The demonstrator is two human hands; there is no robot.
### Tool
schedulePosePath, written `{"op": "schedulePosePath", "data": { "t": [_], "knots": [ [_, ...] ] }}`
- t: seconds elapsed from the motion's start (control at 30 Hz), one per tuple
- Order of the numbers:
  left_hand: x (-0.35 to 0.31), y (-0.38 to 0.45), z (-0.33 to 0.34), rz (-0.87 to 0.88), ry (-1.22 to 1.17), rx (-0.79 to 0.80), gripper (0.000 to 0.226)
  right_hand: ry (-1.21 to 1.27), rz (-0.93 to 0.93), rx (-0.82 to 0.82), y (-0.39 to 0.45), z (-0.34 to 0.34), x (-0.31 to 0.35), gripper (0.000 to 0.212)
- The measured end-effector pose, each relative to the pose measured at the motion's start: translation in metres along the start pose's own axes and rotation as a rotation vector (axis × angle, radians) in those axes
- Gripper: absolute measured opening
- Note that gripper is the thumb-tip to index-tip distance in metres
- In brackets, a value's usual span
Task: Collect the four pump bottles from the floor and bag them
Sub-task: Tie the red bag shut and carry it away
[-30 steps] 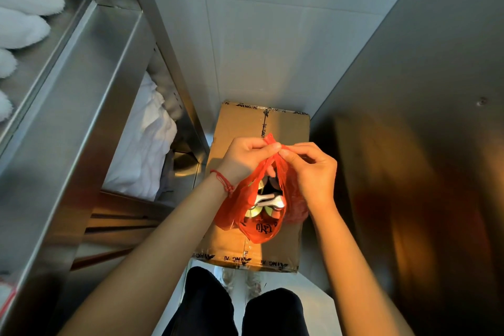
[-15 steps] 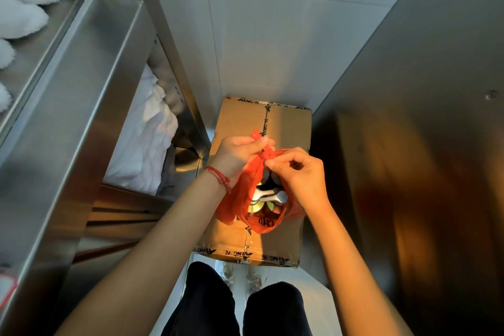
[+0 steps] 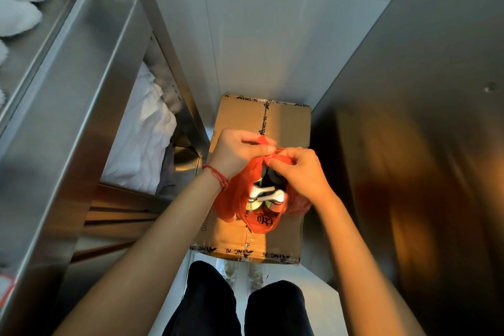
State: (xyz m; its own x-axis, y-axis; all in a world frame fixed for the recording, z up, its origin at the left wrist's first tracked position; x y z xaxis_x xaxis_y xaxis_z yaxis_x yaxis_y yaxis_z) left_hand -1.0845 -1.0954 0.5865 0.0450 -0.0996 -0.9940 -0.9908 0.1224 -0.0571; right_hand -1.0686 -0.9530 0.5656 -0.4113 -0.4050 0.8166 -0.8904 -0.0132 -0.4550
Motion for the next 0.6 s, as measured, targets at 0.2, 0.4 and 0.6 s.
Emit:
{"op": "schedulePosePath", "data": {
  "t": [0.2, 0.4, 0.6],
  "knots": [
    [0.004, 0.0, 0.003, -0.019, -0.012, -0.07, 0.023, 0.151, 0.083, 0.025, 0.0, 0.003, -0.008, 0.017],
    [0.004, -0.007, 0.007, 0.001, -0.045, -0.156, 0.022, 0.396, 0.232, 0.041, 0.001, 0.004, -0.011, 0.025],
    [0.005, -0.014, 0.012, 0.067, 0.019, -0.211, 0.024, 0.5, 0.456, 0.042, -0.007, 0.005, -0.01, 0.038]
  ]
}}
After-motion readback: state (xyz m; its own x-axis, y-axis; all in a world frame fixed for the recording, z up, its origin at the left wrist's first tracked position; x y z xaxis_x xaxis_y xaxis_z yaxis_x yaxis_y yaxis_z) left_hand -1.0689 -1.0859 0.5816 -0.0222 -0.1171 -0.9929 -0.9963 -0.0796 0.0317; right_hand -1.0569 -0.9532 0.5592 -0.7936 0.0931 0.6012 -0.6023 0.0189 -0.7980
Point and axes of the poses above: each hand's wrist, its own y-axis towards the middle knuckle, its own z-axis out of the palm, x = y × z, the point moved 4 cm from there along y, towards the middle knuckle, and after that the axes turned 12 degrees about z, right-handed, at the moved point
